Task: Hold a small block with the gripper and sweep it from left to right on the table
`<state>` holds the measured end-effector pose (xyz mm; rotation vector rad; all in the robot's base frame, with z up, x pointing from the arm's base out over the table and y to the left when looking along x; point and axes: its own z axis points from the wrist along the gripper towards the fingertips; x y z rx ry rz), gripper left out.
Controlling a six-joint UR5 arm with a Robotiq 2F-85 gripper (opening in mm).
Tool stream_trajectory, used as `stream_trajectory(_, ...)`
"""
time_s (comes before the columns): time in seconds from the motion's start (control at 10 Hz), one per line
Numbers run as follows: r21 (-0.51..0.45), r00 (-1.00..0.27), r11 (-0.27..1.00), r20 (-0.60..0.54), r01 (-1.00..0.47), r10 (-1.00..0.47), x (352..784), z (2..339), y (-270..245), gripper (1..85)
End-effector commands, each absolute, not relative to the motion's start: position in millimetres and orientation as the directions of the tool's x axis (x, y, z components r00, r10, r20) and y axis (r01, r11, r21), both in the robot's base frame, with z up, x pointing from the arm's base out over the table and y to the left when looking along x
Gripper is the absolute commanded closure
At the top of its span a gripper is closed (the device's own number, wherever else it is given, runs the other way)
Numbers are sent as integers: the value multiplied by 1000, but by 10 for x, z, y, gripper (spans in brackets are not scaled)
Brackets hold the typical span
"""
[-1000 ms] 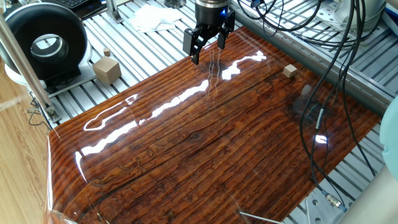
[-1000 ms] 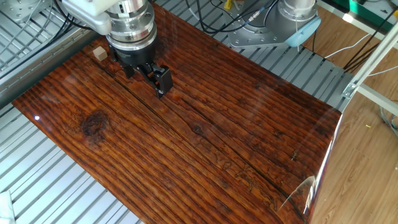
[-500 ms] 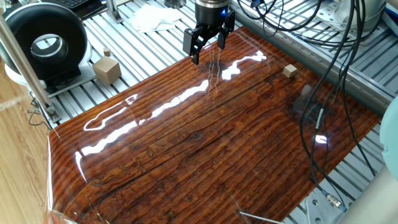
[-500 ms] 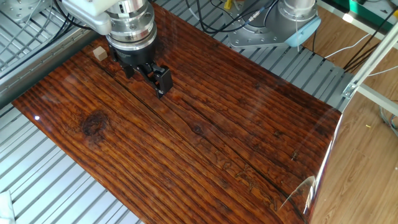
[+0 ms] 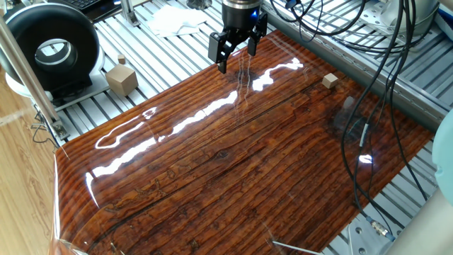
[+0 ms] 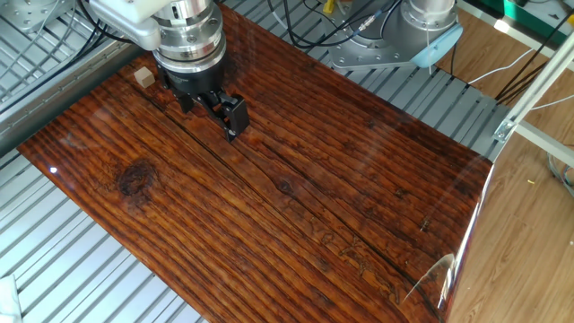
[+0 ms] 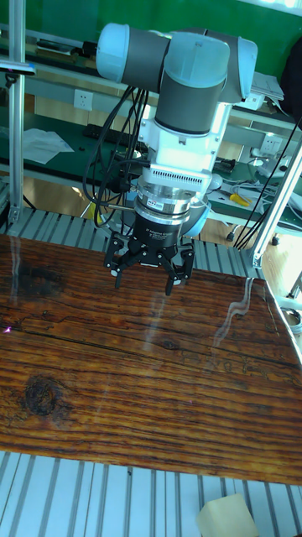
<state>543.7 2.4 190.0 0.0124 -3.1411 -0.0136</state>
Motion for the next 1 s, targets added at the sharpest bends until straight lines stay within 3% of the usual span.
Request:
stream_trajectory(0.0, -20, -940, 979, -282, 205, 191, 6147, 2003, -175, 847)
stream_trajectory(0.9, -19, -939, 978, -287, 206, 192, 6163, 1959, -156, 847)
